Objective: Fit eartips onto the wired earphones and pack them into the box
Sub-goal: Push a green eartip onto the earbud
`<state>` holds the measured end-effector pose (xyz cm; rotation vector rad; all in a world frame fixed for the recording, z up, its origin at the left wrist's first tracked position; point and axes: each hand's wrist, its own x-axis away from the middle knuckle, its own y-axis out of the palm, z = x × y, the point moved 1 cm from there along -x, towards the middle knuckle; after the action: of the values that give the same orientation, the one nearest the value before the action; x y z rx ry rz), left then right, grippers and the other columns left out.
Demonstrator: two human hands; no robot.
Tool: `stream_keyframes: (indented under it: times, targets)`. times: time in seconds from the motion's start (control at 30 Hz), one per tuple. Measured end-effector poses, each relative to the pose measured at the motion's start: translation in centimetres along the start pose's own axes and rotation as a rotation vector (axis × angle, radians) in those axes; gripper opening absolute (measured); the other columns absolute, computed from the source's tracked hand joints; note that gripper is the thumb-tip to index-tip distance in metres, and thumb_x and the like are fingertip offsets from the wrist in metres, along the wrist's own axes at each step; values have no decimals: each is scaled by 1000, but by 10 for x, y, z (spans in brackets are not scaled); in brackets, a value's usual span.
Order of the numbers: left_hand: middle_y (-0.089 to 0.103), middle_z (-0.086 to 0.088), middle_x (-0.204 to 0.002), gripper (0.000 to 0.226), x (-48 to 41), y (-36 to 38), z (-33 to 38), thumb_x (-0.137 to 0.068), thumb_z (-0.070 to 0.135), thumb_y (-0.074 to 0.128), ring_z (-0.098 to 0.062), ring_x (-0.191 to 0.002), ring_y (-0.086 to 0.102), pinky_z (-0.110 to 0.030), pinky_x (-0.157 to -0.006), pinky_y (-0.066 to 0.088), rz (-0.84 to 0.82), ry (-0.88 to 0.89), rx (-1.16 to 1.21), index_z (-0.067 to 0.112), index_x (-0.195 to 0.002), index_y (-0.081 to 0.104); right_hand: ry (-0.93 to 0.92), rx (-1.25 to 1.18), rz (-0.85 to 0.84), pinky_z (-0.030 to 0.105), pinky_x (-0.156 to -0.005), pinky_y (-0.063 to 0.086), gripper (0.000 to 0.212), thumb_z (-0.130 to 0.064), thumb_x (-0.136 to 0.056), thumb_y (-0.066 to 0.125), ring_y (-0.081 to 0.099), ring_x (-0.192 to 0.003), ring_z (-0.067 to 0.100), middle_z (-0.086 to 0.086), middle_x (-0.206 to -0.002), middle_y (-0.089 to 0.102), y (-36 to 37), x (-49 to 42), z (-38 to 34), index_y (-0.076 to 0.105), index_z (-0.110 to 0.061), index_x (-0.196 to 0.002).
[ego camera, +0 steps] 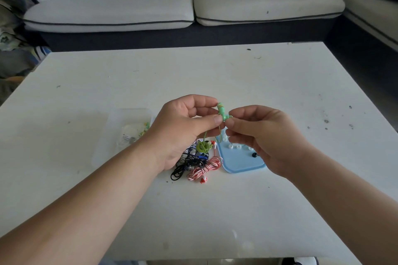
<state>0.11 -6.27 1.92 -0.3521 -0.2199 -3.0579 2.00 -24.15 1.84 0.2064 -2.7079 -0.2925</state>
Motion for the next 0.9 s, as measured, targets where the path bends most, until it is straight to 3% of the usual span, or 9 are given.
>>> stream_keyframes:
  times: [0.1,0.3,0.9]
  targets:
    - [77,-14,-99,33,0,0,1,-85,-8,76,-24,-87,77,-31,-76,62,-2,8,7,6,-114,71,16,-64,-10,24,-62,59,21,9,-81,75,71,-64,20,15,-82,73,-1,-2,0,71,7,-102]
    - [75,-19,-103,34,0,-2,-1,-86,-9,75,-24,-89,76,-34,-79,63,12,29,1,4,-116,70,43,-155,-82,26,-72,62,18,9,-87,66,76,-79,25,21,-92,76,0,-4,1,72,7,-103]
    - [76,-19,-103,29,-1,-1,-2,-87,-8,75,-27,-94,76,-37,-82,64,85,76,-1,6,-112,71,-3,-181,-42,26,-72,62,16,9,-84,70,76,-77,25,21,-87,76,7,0,5,72,8,-100]
